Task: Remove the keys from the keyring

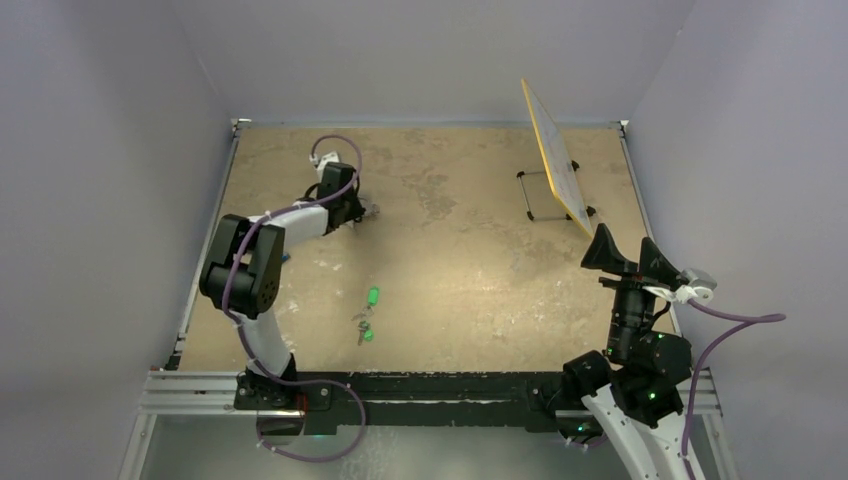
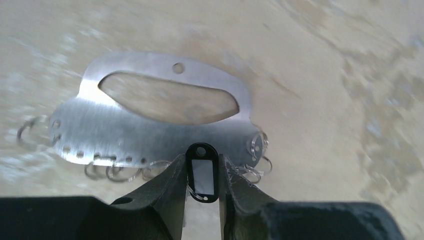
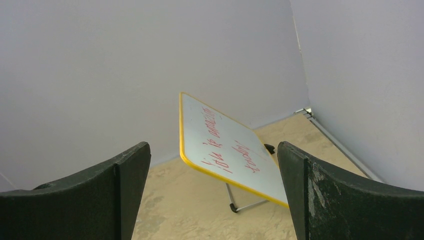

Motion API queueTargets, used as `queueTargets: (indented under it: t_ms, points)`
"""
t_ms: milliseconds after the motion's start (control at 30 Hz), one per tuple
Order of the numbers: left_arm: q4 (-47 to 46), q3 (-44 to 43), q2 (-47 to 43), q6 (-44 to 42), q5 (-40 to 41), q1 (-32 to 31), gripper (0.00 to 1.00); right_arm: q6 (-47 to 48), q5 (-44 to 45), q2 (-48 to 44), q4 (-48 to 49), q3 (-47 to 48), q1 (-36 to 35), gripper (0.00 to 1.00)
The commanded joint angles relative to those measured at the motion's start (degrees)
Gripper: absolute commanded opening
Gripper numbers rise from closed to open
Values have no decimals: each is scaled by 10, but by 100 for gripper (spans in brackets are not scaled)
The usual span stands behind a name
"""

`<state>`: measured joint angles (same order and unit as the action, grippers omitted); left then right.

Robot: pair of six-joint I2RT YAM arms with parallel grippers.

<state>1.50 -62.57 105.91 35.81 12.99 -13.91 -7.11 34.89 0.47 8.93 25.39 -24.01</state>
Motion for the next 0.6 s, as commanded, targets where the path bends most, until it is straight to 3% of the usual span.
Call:
queueTargets:
  t_ms: [0,200,433,567]
  points:
    - [-63,50,-53,50,-19,-46,7,-1,-10,-4,10,22,-3,99]
    - [-96,105,-87,77,-15,-126,6,-14,-81,12,-8,48,-3,99]
    - [-116,115,-108,85,-2,-219,6,-120,-208,170,-131,171,-3,99]
    - [-120,99,-102,73,-3,-248,6,-161,-297,213,-131,167,-3,99]
